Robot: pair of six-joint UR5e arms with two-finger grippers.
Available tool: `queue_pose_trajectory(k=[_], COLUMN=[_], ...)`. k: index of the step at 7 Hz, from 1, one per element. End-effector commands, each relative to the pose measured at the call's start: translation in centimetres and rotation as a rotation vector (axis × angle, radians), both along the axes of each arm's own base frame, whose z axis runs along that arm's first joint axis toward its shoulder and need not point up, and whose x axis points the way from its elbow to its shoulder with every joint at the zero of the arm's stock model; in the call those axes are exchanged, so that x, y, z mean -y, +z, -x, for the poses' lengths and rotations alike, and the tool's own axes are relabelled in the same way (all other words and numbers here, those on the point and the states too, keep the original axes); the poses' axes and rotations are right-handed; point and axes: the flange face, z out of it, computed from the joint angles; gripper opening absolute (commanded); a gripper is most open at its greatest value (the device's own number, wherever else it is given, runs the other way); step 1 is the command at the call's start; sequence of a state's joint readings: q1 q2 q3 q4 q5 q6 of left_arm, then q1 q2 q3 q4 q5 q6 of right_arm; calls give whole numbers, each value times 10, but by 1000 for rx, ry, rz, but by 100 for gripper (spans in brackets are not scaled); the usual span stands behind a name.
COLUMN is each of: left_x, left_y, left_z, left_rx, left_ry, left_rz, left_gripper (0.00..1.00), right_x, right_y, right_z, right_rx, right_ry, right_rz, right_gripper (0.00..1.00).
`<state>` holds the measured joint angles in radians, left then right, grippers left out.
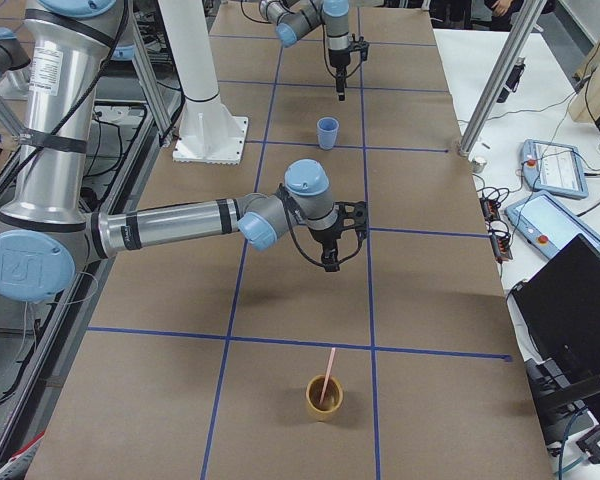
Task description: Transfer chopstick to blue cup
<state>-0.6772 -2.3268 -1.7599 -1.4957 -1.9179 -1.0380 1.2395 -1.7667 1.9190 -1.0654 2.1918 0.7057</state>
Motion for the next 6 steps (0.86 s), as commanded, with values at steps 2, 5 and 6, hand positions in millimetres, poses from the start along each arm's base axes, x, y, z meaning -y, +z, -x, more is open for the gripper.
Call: queue_pose_trajectory(k=[2,5,6], left_x=[55,119,129], left_y=[125,295,352], left_z=[171,421,497], left_rx=[146,246,249], left_ry=[171,358,370], left_rz=[-155,-274,-268], left_gripper=[98,98,98], right_x=[0,-4,-9], right_y=[-4,4,22], right_z=[0,-36,-61], right_rx=[1,-15,-49], right_ry=[0,-24,-43], right_rz=[-9,-65,-99], right_gripper=[100,100,100])
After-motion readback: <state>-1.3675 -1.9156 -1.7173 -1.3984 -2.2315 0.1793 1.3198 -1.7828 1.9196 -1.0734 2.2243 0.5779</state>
